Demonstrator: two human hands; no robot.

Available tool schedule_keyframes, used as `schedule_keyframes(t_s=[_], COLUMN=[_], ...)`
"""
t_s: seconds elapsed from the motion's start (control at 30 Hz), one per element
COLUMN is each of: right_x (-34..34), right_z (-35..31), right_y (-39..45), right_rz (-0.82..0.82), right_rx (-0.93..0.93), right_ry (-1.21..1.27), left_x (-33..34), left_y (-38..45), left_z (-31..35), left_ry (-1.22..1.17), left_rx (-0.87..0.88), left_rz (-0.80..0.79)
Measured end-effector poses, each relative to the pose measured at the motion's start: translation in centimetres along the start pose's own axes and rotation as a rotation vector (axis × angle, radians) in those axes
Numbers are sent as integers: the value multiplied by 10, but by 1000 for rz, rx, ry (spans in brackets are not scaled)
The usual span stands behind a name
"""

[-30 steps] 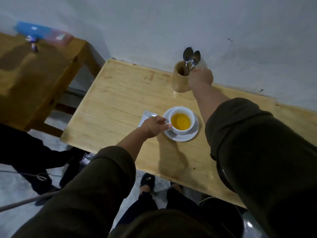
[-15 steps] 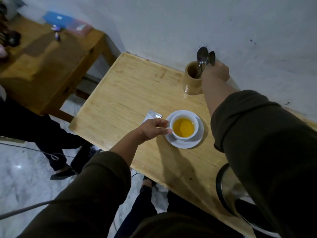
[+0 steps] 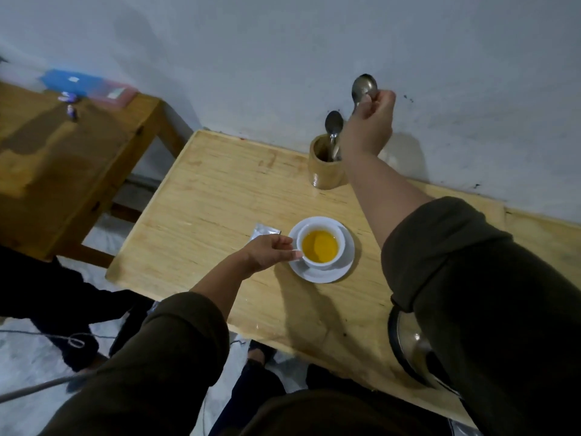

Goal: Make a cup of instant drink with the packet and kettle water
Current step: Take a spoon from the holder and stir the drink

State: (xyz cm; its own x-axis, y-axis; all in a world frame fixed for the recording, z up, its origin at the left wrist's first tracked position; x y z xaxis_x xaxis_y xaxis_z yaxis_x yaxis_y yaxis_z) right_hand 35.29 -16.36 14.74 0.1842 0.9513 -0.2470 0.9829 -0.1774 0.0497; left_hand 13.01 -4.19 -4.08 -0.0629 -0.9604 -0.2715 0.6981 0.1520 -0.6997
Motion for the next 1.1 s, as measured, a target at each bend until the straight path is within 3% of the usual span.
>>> schedule_keyframes(t_s=[0.1,0.17,0.27,0.37,0.57,0.87,1.1], right_x=[-12,-20,-19,-8,-14,1,-13], right_z=[-19,-30,-24,21,72,84,71], right_y=[-17,-32,-60,-95,-149,-167,-167], right_rz=[-49,-96,-229,-479,-627,-647,-549], right_rx=[-15,-80,-171,-89,48,25,77], right_ry=[121,68,-334,-768,-1223,-1497,-1384], left_x=[-1,-2,-1,0,2,3,7], left_y=[-2,-2,-2,-1,0,-1,-1], left_z=[8,10,11,12,14,16,13], left_ry=[84,141,256,334,345,332,321], left_rx=[35,54,85,127,145,166,182], left_rz=[-9,-11,-23,-33,-43,-56,-86])
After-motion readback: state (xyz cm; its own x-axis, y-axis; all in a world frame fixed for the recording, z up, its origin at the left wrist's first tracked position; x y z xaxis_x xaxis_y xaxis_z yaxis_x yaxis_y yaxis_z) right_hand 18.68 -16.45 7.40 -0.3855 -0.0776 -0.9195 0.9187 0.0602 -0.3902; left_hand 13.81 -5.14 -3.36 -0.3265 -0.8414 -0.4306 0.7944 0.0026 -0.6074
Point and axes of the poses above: each hand's wrist, its own y-axis towards the middle knuckle, its own x-axis out of the palm, z = x × y, the point moved 10 cm from there along y, towards the middle knuckle, and after that the axes turned 1 degree about y, right-handed, at the moved point
